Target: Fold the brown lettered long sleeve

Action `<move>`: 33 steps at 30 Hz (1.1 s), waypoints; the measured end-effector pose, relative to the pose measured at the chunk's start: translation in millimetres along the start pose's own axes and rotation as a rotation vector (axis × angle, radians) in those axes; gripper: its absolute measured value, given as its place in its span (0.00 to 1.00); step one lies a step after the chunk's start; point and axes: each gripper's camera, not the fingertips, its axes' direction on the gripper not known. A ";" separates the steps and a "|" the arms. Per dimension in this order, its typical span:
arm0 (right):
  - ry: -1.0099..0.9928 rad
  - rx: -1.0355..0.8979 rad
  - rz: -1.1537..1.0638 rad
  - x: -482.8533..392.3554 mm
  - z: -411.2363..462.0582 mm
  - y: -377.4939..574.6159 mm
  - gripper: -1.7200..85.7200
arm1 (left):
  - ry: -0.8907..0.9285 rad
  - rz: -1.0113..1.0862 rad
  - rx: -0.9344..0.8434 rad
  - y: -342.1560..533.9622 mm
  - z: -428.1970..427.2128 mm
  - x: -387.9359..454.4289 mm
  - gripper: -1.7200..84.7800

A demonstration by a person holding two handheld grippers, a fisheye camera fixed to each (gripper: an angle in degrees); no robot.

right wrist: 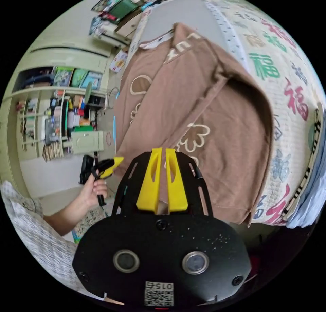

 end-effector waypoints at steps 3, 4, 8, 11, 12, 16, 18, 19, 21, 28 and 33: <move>-0.081 0.140 0.141 50.3 -27.2 -12.8 0.08 | 0.010 -0.057 0.029 11.8 6.3 -0.3 0.05; -0.127 0.172 0.179 68.4 -31.4 -19.0 0.09 | -0.048 -0.067 0.033 12.9 9.1 -0.3 0.06; -0.193 0.189 0.250 108.3 -25.4 -40.5 0.13 | -0.290 -0.121 0.032 0.6 8.8 10.6 0.10; -0.217 0.165 0.272 126.2 -12.1 -53.3 0.15 | -0.545 0.003 0.137 -30.4 7.8 73.5 0.10; -0.253 0.166 0.259 129.6 -8.2 -56.3 0.15 | -0.567 0.054 0.166 -40.7 12.0 90.6 0.10; -0.352 0.181 0.242 136.5 0.1 -61.2 0.13 | -0.509 0.348 0.242 -149.7 83.3 196.7 0.13; -0.371 0.187 0.242 140.0 -1.1 -62.7 0.11 | -0.458 0.423 0.240 -200.4 127.1 234.6 0.14; -0.357 0.189 0.245 142.8 -5.0 -63.4 0.08 | -0.452 0.476 0.213 -230.4 160.2 259.6 0.14; -0.335 0.191 0.246 148.3 -14.5 -64.4 0.05 | -0.509 0.551 0.152 -266.2 211.5 293.6 0.14; -0.402 0.294 0.359 204.1 -68.3 -67.3 0.03 | -0.597 0.711 0.029 -311.2 332.7 366.5 0.03; -0.432 0.235 0.367 217.3 -78.9 -78.6 0.04 | -0.686 0.688 -0.012 -320.9 361.3 364.9 0.02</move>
